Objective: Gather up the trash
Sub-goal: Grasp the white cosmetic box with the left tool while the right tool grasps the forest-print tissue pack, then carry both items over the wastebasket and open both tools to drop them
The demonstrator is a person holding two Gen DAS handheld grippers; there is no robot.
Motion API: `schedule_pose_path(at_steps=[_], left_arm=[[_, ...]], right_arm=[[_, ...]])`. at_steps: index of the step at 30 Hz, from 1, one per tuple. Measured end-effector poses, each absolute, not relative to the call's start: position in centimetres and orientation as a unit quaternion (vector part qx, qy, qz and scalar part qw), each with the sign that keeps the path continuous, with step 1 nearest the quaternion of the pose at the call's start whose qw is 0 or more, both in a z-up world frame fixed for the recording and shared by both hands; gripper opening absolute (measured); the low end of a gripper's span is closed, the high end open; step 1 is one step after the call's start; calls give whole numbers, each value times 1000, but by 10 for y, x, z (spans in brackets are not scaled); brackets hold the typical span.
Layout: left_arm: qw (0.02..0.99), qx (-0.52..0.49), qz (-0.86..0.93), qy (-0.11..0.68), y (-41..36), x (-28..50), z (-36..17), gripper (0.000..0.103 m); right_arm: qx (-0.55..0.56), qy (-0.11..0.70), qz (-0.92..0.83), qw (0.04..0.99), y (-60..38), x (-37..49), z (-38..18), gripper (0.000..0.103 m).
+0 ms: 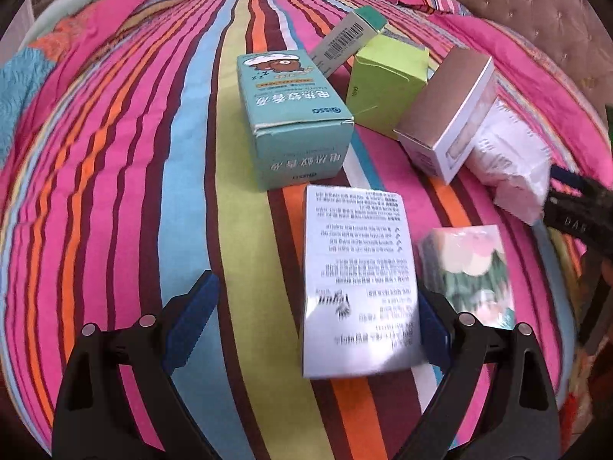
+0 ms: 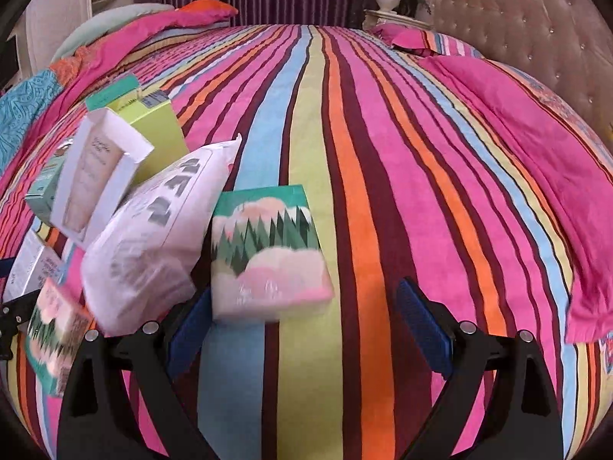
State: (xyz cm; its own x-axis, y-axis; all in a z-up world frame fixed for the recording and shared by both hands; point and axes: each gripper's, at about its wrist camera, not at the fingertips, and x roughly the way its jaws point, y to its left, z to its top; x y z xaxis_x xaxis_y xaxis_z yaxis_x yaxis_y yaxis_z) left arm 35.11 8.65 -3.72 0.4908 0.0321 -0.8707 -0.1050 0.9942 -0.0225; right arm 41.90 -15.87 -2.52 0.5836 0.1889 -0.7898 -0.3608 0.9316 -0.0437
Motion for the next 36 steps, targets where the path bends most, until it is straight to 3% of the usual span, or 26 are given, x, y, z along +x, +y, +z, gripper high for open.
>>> schedule_pose_path(at_steps=[5, 7, 8, 9, 10, 12, 25, 36], left_arm=[[865, -12, 55, 499, 81, 357, -38, 85], [870, -11, 54, 491, 81, 356, -35, 59], [871, -10, 55, 489, 81, 355, -33, 53], [871, -6, 59, 488, 81, 354, -32, 47], [870, -6, 58, 490, 82, 353, -32, 47], [869, -8, 54, 492, 84, 351, -31, 47], [874, -46, 62, 480, 97, 265, -19, 47], [884, -50, 58, 462, 84, 147, -4, 47]], right_arm=[[-98, 434, 157, 882, -150, 431, -25, 87], [-92, 442, 166, 877, -147, 432, -25, 76], [-87, 444, 169, 876, -147, 432, -24, 71], [-85, 445, 170, 875, -146, 430, -23, 59], [-86, 446, 168, 875, -145, 427, -21, 51], [-88, 449, 163, 874, -145, 420, -19, 50], [-33, 464, 160, 871, -183, 337, -6, 50], [59, 466, 196, 861, -205, 207, 3, 50]])
